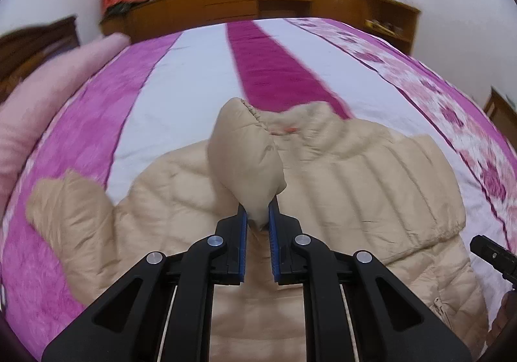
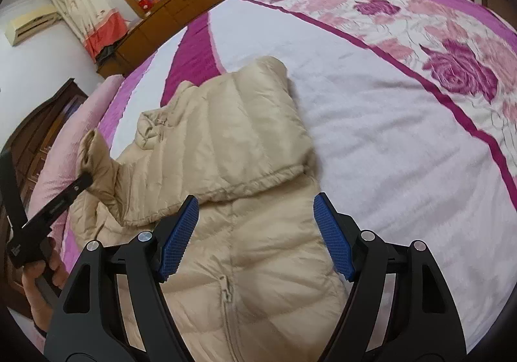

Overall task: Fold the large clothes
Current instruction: 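Carry the sleeve with the left tool across the jacket body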

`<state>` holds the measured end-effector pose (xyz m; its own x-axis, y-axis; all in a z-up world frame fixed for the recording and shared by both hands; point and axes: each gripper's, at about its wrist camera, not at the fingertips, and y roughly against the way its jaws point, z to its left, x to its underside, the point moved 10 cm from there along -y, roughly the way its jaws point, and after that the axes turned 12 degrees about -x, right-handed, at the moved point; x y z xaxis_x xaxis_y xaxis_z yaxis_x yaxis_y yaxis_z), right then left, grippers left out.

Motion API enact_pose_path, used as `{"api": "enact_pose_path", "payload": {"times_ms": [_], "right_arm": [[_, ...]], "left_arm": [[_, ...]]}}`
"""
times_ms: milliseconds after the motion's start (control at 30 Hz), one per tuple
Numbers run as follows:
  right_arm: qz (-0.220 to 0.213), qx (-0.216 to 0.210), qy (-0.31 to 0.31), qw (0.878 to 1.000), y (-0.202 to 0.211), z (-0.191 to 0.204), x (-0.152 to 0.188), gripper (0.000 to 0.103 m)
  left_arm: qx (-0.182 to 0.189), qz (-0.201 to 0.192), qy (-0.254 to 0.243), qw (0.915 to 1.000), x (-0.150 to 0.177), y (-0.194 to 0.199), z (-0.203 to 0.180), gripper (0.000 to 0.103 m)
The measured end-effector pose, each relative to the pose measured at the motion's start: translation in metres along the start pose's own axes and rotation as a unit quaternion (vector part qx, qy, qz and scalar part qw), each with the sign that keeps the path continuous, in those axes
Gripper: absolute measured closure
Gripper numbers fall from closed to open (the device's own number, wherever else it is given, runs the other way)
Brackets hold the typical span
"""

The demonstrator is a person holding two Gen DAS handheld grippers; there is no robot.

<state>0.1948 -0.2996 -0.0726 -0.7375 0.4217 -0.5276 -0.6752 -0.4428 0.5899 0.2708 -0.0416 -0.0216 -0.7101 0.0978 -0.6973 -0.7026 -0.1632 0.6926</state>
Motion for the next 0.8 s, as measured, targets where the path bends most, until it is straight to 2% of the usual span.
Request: {"api": "enact_pose_path", "payload": {"times_ms": [133, 233, 367, 467, 500, 533, 633, 767, 800], "right_arm": [[-0.005, -0.004, 0.01, 1.0, -0.007, 0.011, -0.007, 0.03], [-0.001, -0.006, 0.014, 1.0, -0.02, 0.016, -0.01, 0.03], [0.007, 0.004, 0.028, 1.0, -0.037, 0.018, -0.015, 0.03], [0.015, 0.012, 0.037, 0.999, -0.047, 0.017, -0.016, 0.03], [0.016, 0.012, 0.041, 0.999, -0.048, 0.018, -0.017, 0.03], [0.016, 0.012, 0.044, 0.999, -0.048, 0.019, -0.017, 0.03], [0.012, 0.019, 0.058, 0.998, -0.047, 0.02, -0.02, 0.03], [-0.003, 0.044, 0.046, 0.998, -0.045, 0.008, -0.025, 0.03], [-0.004, 0.044, 0.041, 0.998, -0.046, 0.007, -0.025, 0.03]], "left_arm": [[-0.011, 0.03, 0.037, 0.9988, 0.017, -0.018, 0.041, 0.09], [-0.011, 0.053, 0.051, 0.9972, 0.031, -0.031, 0.055, 0.089], [-0.018, 0.075, 0.055, 0.9955, 0.051, -0.043, 0.071, 0.082], [-0.031, 0.068, 0.051, 0.9959, 0.057, -0.036, 0.082, 0.065], [-0.037, 0.062, 0.048, 0.9962, 0.056, -0.031, 0.087, 0.052], [-0.044, 0.054, 0.046, 0.9965, 0.056, -0.025, 0.091, 0.047], [-0.029, 0.043, 0.054, 0.9972, 0.052, -0.01, 0.095, 0.047], [-0.008, 0.042, 0.051, 0.9978, 0.046, -0.013, 0.081, 0.047], [-0.008, 0.047, 0.048, 0.9977, 0.048, -0.017, 0.075, 0.054]]}}
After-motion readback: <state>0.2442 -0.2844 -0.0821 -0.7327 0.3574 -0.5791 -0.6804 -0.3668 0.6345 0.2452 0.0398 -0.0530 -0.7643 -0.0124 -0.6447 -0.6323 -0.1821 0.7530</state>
